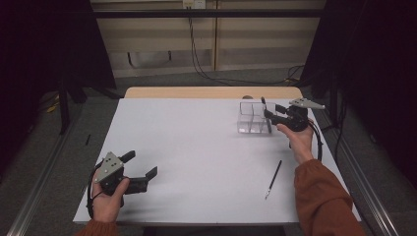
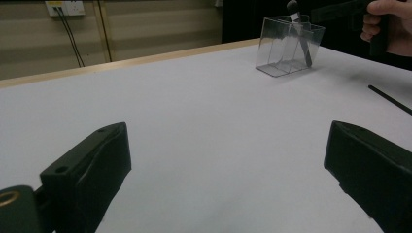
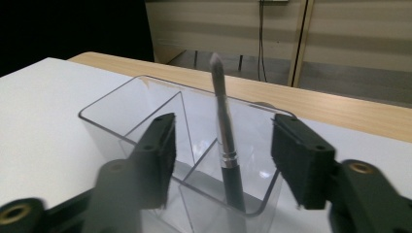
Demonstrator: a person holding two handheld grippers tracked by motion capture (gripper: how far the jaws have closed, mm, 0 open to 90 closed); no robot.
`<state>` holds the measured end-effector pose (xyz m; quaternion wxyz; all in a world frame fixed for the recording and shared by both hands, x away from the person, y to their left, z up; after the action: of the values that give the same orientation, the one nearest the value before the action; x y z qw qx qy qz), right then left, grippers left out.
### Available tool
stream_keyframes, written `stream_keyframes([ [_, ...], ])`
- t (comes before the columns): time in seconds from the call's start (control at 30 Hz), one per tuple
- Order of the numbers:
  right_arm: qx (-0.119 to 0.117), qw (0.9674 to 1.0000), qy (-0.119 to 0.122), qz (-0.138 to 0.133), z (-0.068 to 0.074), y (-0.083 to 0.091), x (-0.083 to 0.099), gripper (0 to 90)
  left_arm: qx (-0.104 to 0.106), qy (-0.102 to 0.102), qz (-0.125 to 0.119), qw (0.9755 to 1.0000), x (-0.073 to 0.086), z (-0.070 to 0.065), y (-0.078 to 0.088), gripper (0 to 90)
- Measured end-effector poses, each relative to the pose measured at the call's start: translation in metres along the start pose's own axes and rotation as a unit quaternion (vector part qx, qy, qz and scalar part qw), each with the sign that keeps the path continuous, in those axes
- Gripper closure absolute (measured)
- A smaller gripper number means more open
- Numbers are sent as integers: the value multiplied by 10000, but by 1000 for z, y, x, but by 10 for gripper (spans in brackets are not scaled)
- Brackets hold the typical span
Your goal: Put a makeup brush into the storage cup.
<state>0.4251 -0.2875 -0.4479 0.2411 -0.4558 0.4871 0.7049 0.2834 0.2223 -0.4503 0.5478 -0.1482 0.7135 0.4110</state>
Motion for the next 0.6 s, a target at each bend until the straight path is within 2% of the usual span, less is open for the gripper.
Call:
stream_keyframes([
  [0.2,-150,9998,97,-9,6,6,5,220,-9,3,-6,10000,0,0,0,31],
  [0.3,-252,9997,29,-40,7,10,5,183,-14,6,-7,10000,0,0,0,31],
  [0.4,-195,9997,-98,-55,8,14,6,60,-17,2,-4,10000,0,0,1,31],
  [0.57,-268,9994,-209,-94,10,18,9,9,-10,2,-14,10000,0,0,1,32],
  [0.6,-278,9995,-138,-83,10,18,10,0,-9,-1,-16,10000,0,0,1,32],
])
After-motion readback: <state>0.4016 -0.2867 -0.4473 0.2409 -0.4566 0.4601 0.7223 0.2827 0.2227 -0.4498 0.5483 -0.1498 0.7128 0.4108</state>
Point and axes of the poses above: each handheld gripper's, and its own axes: y roughly backward along the jaws, x roughly out of its underside, z roughly to its left, the point moved 3 cm from there along -y, roughly forward along the jaws, and after that the axes turned 7 degrees about z, right-handed, at the moved point
